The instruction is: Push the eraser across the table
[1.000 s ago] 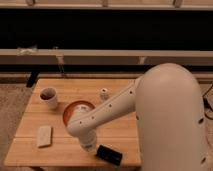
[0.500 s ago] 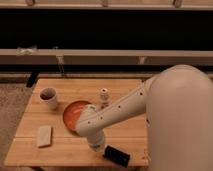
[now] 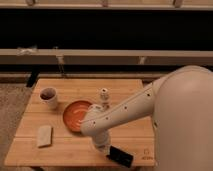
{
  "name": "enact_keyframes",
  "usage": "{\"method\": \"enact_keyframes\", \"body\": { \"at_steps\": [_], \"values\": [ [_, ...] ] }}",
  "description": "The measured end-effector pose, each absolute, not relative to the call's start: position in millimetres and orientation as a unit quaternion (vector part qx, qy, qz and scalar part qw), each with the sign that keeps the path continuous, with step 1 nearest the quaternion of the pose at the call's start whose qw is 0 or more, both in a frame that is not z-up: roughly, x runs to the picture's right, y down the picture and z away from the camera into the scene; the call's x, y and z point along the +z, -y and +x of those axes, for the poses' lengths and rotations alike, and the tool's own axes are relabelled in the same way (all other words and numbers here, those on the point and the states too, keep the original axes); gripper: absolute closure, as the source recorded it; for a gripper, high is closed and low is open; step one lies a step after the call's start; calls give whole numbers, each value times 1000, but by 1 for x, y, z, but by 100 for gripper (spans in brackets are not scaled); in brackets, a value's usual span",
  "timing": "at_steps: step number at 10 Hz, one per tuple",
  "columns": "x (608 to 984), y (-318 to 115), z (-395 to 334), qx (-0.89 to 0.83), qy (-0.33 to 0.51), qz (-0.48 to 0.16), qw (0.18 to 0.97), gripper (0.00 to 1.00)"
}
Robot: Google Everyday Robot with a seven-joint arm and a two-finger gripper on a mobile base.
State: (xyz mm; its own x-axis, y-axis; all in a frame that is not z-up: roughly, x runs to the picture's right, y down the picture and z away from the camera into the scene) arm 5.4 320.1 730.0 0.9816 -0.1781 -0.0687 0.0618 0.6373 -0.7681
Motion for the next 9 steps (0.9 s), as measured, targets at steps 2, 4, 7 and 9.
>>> {"method": "enact_keyframes", "body": {
  "at_steps": [2, 4, 7, 9],
  "values": [
    [726, -314, 10, -58, -65, -410, 908, 100],
    [723, -302, 8, -49, -46, -393, 917, 95],
    [729, -283, -10, -50, -10, -376, 925, 71],
    [728, -283, -11, -51, -10, -377, 925, 71]
  ]
}}
